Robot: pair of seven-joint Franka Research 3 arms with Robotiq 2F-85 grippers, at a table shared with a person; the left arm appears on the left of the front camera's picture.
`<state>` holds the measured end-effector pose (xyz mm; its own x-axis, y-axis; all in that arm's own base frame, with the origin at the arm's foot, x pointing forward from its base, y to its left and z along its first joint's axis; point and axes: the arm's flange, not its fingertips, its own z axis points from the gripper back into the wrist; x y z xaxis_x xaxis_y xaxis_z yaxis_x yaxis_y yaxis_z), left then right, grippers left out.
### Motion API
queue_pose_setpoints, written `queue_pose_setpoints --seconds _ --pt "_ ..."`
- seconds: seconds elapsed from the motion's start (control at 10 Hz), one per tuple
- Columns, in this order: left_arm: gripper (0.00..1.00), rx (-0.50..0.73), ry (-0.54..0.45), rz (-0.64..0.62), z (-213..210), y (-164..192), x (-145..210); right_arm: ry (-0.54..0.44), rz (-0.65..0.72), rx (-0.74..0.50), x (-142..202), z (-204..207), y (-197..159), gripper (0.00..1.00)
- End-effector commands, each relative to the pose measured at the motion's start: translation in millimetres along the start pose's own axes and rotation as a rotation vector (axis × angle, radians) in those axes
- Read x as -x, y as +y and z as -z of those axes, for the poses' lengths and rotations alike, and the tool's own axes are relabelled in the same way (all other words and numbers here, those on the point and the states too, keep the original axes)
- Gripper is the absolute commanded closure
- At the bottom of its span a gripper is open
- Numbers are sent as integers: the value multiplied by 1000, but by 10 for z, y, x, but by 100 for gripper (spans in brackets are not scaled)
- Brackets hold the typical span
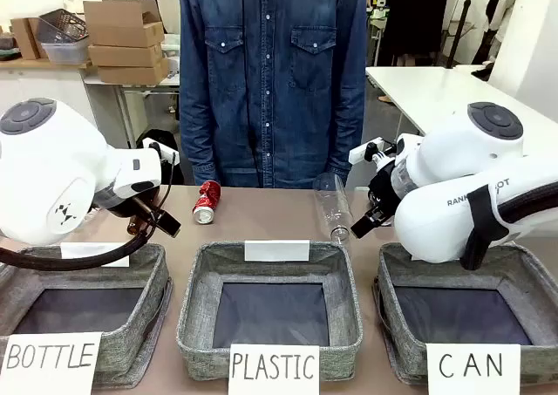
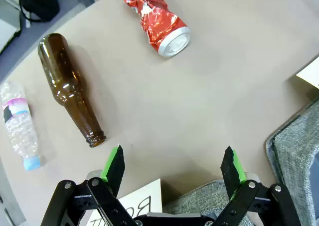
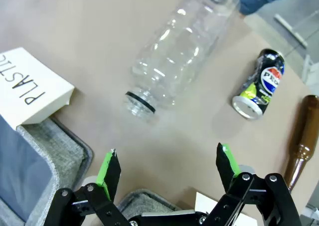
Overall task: Sort the can waste into the basket.
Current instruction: Pick up the can waste from the table and place it in the right Fabric basket.
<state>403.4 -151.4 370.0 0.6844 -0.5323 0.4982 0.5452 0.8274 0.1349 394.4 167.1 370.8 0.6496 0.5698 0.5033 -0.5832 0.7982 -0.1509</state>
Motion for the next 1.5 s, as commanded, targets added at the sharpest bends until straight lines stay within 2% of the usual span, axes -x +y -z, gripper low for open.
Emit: queue_pose_setpoints --seconds 0.0,1.4 --pt "0 0 0 0 -1 0 0 0 0 0 -1 0 0 0" --pt "0 0 0 0 -1 0 0 0 0 0 -1 0 0 0"
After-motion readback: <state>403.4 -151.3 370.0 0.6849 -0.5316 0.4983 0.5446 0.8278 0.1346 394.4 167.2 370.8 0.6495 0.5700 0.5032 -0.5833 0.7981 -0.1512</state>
